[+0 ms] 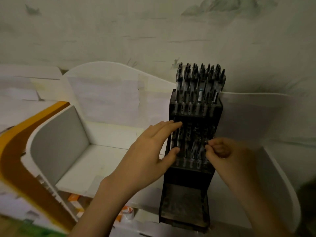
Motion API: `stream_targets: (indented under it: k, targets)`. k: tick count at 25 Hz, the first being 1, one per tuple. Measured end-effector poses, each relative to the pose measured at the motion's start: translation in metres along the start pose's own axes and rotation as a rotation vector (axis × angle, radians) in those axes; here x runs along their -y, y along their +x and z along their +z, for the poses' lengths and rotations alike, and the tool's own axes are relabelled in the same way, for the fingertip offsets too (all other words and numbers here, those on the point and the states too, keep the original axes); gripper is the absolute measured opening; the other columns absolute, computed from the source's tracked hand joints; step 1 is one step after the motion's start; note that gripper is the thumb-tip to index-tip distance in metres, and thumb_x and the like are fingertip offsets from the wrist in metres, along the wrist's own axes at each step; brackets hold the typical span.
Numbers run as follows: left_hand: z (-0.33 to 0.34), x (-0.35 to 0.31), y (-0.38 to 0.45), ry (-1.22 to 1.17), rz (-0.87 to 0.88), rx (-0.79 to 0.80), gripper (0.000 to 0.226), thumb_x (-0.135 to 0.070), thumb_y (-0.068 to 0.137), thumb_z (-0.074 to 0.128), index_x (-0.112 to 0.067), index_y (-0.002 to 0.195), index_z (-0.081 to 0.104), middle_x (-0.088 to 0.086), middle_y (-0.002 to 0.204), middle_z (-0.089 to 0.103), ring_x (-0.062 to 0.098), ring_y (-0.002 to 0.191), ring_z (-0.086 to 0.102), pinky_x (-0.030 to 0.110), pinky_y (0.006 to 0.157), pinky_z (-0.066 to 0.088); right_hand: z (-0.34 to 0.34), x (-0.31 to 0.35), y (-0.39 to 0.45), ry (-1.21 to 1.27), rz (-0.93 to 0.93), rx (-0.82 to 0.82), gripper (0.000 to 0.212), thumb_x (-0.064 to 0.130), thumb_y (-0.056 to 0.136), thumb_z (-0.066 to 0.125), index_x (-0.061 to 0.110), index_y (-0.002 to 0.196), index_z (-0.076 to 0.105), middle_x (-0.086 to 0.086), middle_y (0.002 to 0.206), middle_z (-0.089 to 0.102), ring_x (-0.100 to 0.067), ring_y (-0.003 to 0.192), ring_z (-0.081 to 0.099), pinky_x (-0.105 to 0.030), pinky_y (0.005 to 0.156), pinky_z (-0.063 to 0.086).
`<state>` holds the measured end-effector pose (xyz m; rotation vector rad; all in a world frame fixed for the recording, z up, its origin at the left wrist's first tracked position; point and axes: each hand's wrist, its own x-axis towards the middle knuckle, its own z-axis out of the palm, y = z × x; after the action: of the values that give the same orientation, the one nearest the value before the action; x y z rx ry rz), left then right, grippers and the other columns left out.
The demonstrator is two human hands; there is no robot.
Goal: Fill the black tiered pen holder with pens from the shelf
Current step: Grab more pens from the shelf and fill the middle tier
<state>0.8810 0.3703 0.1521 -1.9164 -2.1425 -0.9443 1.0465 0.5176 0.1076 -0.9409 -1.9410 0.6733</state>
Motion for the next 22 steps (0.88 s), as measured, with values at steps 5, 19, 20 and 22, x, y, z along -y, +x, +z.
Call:
stream_targets:
  k: [5, 19, 20, 22]
  targets:
    - [-0.003, 0.007, -0.011, 0.078, -0.072, -0.028, 0.058, -0.043, 0.095, 0.053, -0.045, 0.147, 0.027, -0.024, 0.151, 0.033, -0.004, 0.14, 0.025, -0.001, 0.104, 0.012, -0.012, 0.03, -0.004, -0.037, -0.369, -0.18, 0.025, 0.021, 0.081, 0.073, 0.018, 0.105, 0.068, 0.011, 0.088, 0.066, 0.001, 0.084, 0.06, 0.001, 0.081, 0.041]
    - [-0.082, 0.078, -0.131, 0.373, -0.46, -0.191, 0.063, -0.045, 0.093, 0.055, -0.042, 0.148, 0.024, -0.014, 0.155, 0.03, 0.011, 0.144, 0.028, 0.041, 0.112, 0.038, 0.144, 0.135, -0.054, -0.015, -0.597, 0.556, 0.071, 0.053, 0.083, 0.063, 0.04, 0.145, 0.031, 0.013, 0.153, 0.034, -0.012, 0.143, 0.029, -0.042, 0.108, 0.043]
    - [-0.093, 0.085, -0.144, 0.383, -0.474, -0.198, 0.063, -0.044, 0.093, 0.055, -0.042, 0.148, 0.025, -0.014, 0.155, 0.03, 0.011, 0.143, 0.029, 0.041, 0.111, 0.039, 0.158, 0.145, -0.063, -0.04, -0.603, 0.589, 0.074, 0.057, 0.082, 0.061, 0.042, 0.146, 0.026, 0.014, 0.155, 0.029, -0.012, 0.144, 0.026, -0.043, 0.109, 0.042]
    - [-0.115, 0.101, -0.173, 0.406, -0.505, -0.205, 0.064, -0.044, 0.092, 0.056, -0.041, 0.148, 0.025, -0.015, 0.155, 0.03, 0.01, 0.142, 0.029, 0.04, 0.111, 0.039, 0.185, 0.168, -0.083, -0.05, -0.623, 0.632, 0.077, 0.061, 0.081, 0.059, 0.044, 0.146, 0.021, 0.014, 0.156, 0.025, -0.012, 0.145, 0.023, -0.042, 0.11, 0.04]
